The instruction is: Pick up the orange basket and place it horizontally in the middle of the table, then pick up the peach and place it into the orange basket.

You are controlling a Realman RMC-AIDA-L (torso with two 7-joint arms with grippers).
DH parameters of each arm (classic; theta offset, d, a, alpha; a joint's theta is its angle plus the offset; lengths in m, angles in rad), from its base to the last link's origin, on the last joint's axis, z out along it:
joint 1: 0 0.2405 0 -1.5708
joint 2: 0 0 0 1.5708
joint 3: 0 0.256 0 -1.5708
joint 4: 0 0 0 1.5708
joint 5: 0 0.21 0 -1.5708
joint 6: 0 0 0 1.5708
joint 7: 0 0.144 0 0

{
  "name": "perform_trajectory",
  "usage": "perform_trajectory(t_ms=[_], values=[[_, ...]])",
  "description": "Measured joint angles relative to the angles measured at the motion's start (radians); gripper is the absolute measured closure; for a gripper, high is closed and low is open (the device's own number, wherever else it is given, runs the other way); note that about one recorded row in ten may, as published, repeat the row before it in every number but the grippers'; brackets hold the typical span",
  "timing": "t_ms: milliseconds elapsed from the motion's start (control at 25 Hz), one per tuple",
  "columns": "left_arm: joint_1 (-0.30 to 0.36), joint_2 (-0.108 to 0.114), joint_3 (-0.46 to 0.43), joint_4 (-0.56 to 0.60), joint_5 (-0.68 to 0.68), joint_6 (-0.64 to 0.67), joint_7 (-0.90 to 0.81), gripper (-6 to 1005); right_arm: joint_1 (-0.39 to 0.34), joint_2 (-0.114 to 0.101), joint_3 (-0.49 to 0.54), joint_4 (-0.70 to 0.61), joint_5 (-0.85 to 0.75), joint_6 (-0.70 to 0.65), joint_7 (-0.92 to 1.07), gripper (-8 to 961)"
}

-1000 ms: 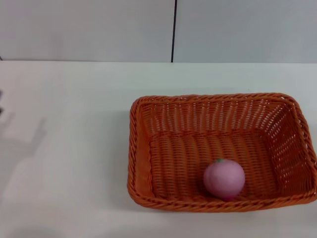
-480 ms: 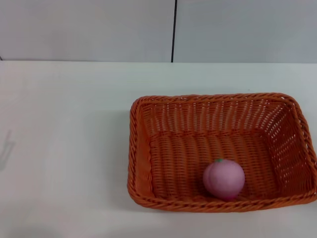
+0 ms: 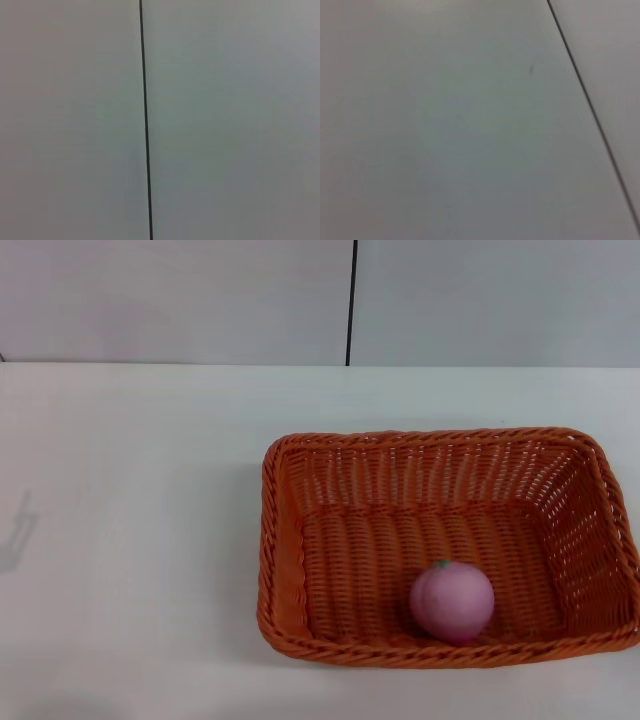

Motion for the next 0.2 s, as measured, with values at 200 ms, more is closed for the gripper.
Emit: perform_trajectory(t_ms=[200], values=[[0.026, -0.001, -0.029, -0.032, -0.002, -0.008, -0.013, 167, -0.006, 0.003, 0.078, 0.051, 0.002, -0.082, -0.087, 365]])
